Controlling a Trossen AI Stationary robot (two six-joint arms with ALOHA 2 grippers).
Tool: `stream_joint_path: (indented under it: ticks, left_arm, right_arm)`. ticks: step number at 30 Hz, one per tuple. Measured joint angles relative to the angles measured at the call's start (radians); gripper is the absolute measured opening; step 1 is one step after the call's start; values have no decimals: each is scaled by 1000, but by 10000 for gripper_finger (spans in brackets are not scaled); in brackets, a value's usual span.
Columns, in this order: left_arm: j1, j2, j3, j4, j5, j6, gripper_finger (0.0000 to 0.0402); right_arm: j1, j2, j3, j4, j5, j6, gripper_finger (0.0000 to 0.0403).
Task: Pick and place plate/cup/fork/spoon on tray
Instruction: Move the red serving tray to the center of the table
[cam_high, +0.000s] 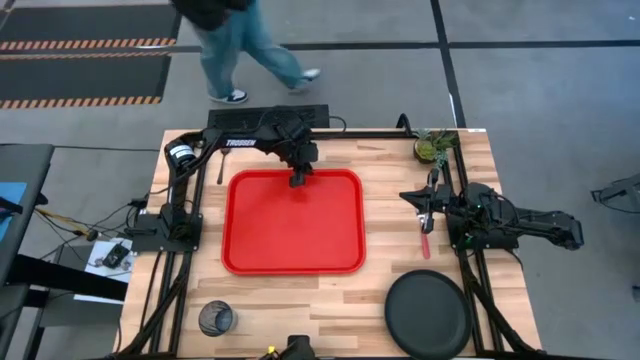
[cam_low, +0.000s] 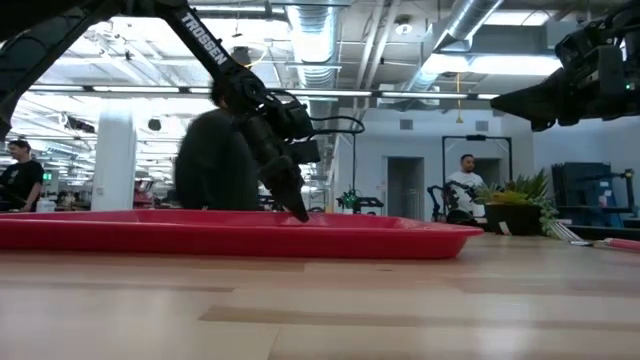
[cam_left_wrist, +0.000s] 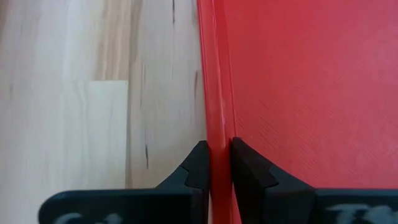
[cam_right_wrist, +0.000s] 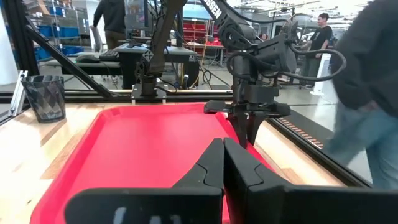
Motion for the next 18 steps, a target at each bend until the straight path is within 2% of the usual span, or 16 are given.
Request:
stream_joint_path:
  ticks: [13,18]
  left_arm:
    - [-31,19,0,72,8,-54,27]
    - [-31,19,0,73,-8,-77,46]
  right_arm:
    - [0,0,0,0,-1,0,16]
    - [0,0,0,-1,0,0,16]
